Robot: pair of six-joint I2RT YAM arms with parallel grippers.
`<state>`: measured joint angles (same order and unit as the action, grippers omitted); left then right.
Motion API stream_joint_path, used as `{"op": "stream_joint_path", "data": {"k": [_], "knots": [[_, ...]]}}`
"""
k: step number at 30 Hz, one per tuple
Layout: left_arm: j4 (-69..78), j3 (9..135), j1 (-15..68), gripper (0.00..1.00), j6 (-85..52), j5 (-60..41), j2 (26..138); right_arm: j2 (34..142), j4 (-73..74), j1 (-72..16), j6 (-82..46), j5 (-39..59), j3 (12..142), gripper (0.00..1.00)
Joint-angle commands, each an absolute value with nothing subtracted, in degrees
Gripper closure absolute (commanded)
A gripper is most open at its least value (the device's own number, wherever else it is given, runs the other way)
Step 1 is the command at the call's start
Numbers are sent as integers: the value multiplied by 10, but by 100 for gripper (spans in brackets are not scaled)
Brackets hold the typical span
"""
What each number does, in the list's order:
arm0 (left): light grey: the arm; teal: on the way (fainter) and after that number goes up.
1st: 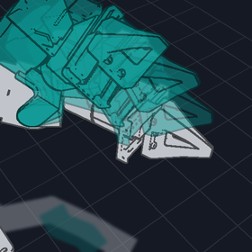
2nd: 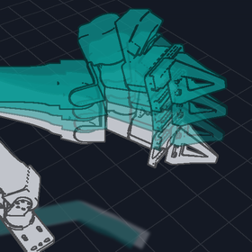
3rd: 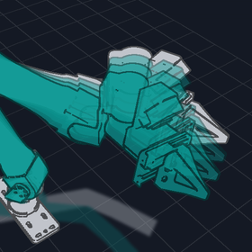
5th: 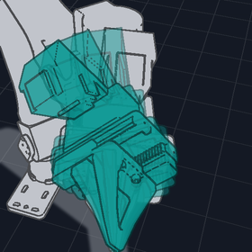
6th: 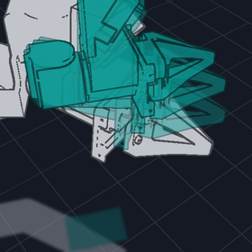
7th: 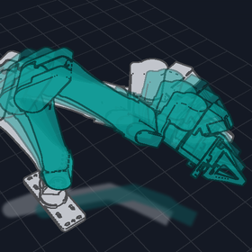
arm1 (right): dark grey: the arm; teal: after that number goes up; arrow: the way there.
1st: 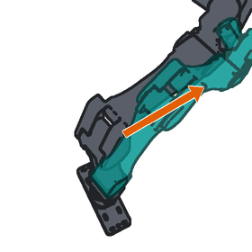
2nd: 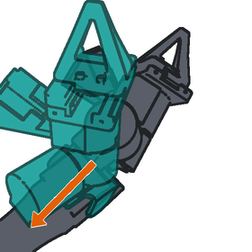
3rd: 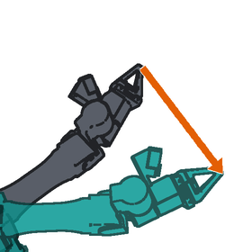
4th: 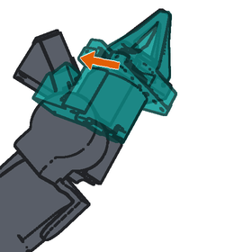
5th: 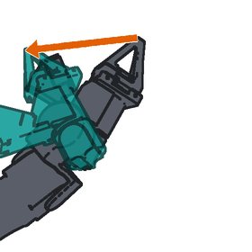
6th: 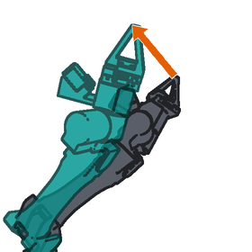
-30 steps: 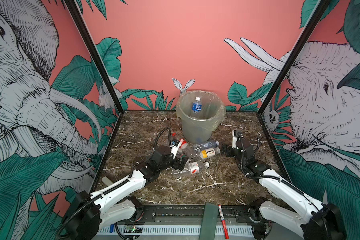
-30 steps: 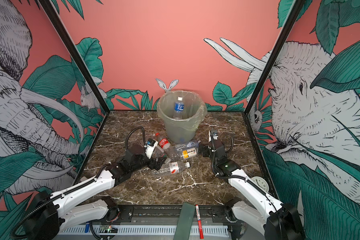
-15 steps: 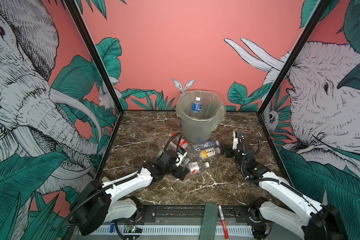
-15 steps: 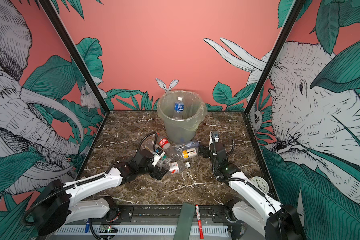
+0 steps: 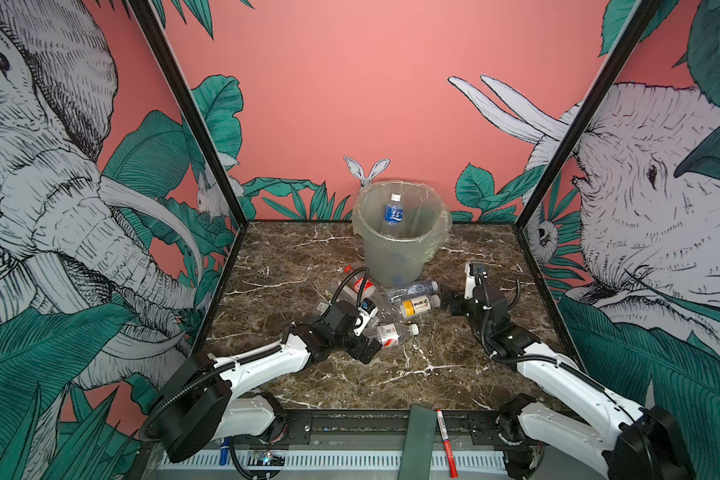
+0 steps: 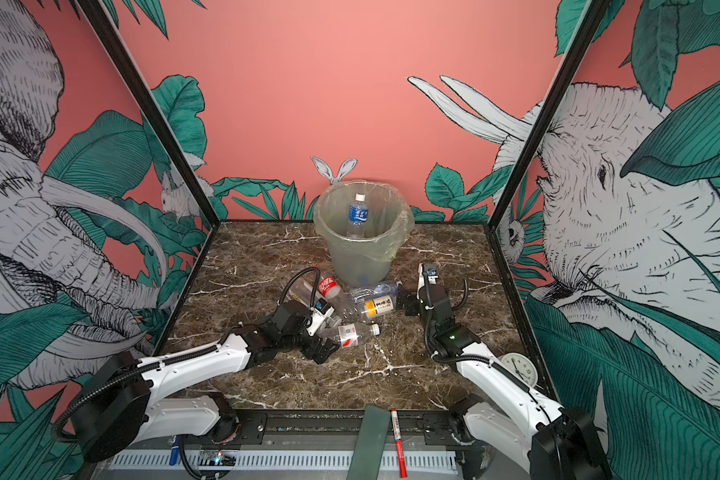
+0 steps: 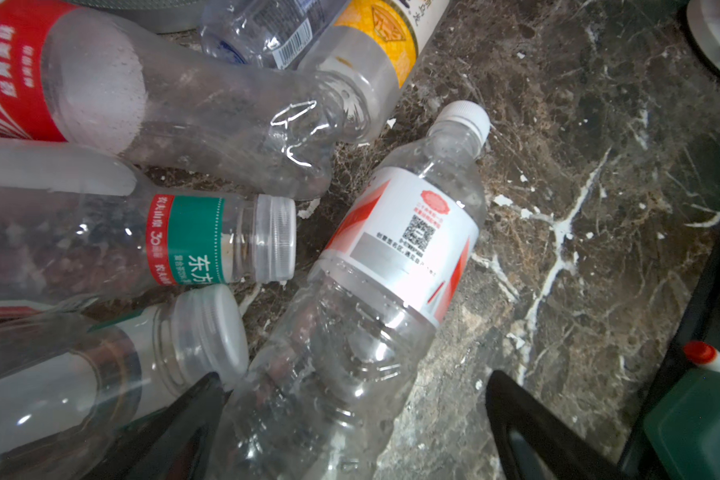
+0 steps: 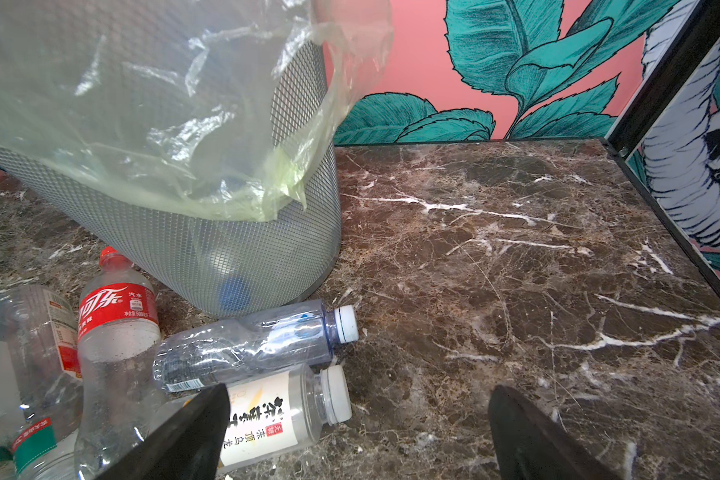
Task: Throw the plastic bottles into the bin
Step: 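Lower the right gripper beside the bin while the left gripper moves toward the white-labeled bottle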
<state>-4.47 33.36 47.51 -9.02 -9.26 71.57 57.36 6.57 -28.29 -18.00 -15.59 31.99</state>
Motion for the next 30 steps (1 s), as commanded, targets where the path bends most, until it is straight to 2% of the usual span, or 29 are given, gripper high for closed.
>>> {"op": "stream_joint_path", "data": {"k": [1,7,19,30], "knots": [[-44,322,483,0,-97,-101,706,576,78,-282,-183,-156,329,1],[-42,311,493,0,-111,-103,699,574,84,-282,-185,-153,324,1],[-82,350,546,0,-100,-24,731,573,81,-283,-187,-149,327,1],[-98,406,571,8,-71,36,796,580,78,-282,-186,-149,330,1]]}}
